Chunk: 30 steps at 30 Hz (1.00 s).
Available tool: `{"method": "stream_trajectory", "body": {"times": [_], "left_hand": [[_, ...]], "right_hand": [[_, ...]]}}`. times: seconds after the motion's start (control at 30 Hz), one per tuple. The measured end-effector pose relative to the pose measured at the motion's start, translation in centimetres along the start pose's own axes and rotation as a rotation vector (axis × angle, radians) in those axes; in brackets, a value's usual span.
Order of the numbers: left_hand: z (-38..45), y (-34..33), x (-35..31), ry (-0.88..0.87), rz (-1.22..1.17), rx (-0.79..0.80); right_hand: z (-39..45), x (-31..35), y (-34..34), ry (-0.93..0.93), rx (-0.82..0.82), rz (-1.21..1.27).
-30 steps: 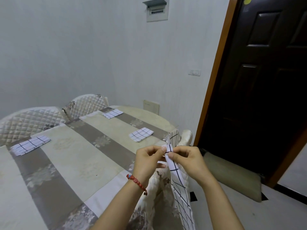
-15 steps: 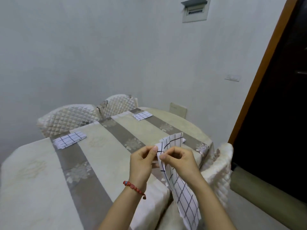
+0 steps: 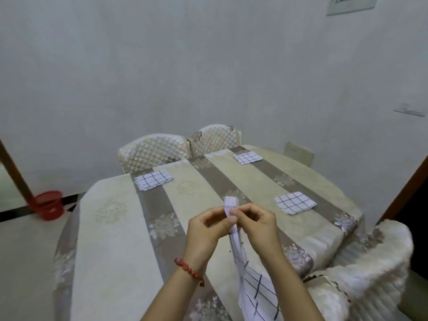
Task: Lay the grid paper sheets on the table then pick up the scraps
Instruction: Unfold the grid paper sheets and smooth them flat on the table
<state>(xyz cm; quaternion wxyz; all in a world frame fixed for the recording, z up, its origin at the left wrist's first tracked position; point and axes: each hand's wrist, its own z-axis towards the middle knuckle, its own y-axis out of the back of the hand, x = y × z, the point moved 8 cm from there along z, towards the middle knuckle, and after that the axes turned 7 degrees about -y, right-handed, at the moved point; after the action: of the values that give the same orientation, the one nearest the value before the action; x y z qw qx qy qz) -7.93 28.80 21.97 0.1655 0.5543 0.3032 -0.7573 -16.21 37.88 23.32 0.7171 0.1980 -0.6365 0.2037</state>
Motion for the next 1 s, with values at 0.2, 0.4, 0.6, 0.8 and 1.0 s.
{"method": "stream_trajectory", "body": {"times": [0.2,0.4,0.6,0.8,1.0], "left_hand": [[1.2,3.7,1.0,0.003,0.081,-0.175],[5.0,9.1,2.3,0.035,0.182,-0.422],[9.9,17.6,1.6,0.040,0.244,-0.634],[12.6,22.0,-3.2,-0.073,0.321,-0.729],[10.7,23.4,-9.0,-0.241,0.387,-0.786]], "right_hand": [[1.4,-0.4,-1.7,0.034,0.052,-0.038],[6.6,-2.5,-0.2,-0.041,-0.012,-0.059],[14.6,-2.9,1.2,-0.074,-0.099,-0.194],[20.9,-0.5,1.6,-0.004,-0.104,-0.234],[23.1,2.3,3.8,0.150,-0.142,-0.094]]}}
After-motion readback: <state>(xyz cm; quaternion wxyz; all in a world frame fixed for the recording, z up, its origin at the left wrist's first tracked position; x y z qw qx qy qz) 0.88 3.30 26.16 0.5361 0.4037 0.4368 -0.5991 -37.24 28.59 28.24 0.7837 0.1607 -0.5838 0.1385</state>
